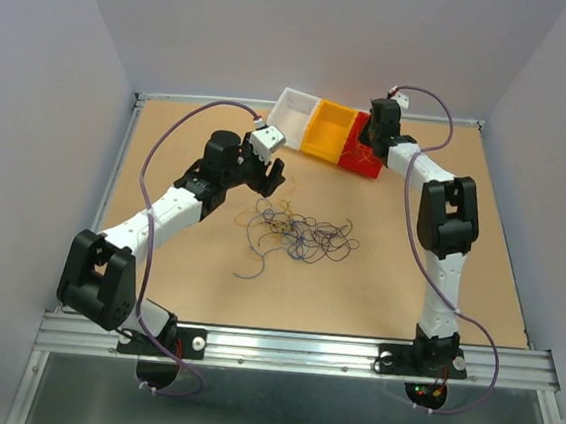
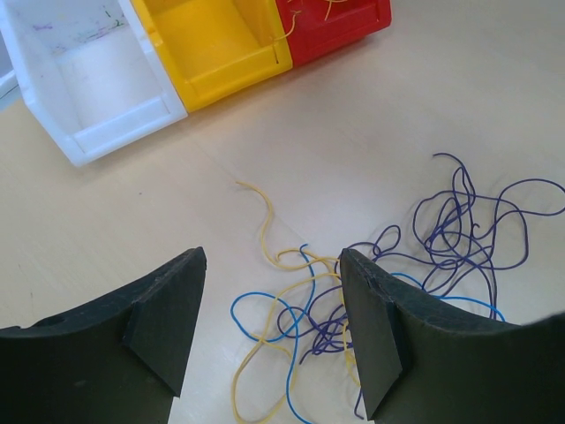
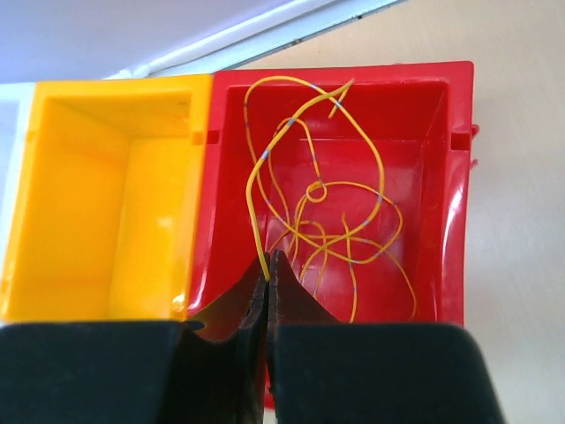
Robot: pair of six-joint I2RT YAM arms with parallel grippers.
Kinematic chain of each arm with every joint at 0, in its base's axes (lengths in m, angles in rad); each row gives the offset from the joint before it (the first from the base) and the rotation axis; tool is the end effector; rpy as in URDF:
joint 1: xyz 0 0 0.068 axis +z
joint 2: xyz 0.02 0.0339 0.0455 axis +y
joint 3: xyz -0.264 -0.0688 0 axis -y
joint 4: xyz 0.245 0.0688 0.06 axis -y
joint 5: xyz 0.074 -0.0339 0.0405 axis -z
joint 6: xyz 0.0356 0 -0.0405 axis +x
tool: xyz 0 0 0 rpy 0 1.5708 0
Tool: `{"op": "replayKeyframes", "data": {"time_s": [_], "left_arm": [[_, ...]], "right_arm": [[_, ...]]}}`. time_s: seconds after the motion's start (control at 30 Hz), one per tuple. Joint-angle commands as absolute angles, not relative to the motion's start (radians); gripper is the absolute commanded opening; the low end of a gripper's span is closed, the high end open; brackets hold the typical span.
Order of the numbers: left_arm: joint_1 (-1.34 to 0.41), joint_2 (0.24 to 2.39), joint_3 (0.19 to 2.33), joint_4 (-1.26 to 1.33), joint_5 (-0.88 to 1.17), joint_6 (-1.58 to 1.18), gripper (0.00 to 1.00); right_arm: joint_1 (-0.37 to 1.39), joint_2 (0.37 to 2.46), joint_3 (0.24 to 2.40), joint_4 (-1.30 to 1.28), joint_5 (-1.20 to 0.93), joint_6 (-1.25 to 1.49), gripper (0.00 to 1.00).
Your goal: Untangle the cables
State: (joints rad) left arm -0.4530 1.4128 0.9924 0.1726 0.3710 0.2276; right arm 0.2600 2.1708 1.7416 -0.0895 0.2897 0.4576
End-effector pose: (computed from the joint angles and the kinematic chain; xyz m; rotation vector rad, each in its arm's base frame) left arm 0.2915 -0.1563 0.3027 0.8534 1.6180 -0.4960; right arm 0.4962 0.1215 0.2304 0.3771 2.0341 0.1387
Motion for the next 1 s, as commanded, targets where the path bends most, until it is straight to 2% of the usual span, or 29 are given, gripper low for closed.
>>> {"op": "replayKeyframes", "data": {"time_s": [0.0, 0.4, 0.6, 0.97], "left_arm": [[-0.462, 1.408, 1.026, 0.195, 0.367, 0.242, 0.74], [-0.466, 1.408, 1.026, 0.193, 0.362, 0.245, 0.74], [-0.466, 1.407, 1.023, 0.193, 0.354, 0.247, 0.74], [-0.472, 1.402, 1.022, 0.193, 0.35, 0.25, 0.74]], "right_arm": [[0.244, 2.249, 1.847, -0.094, 0.236, 0.457, 0.01], [0.247, 2.471, 1.916, -0.124, 0.318, 0.52, 0.01], [0.247, 2.442, 1.839, -0.123, 0.321, 0.503, 0.01], [0.245, 2.174, 1.389, 0.026, 0.281, 0.399, 0.0]]}}
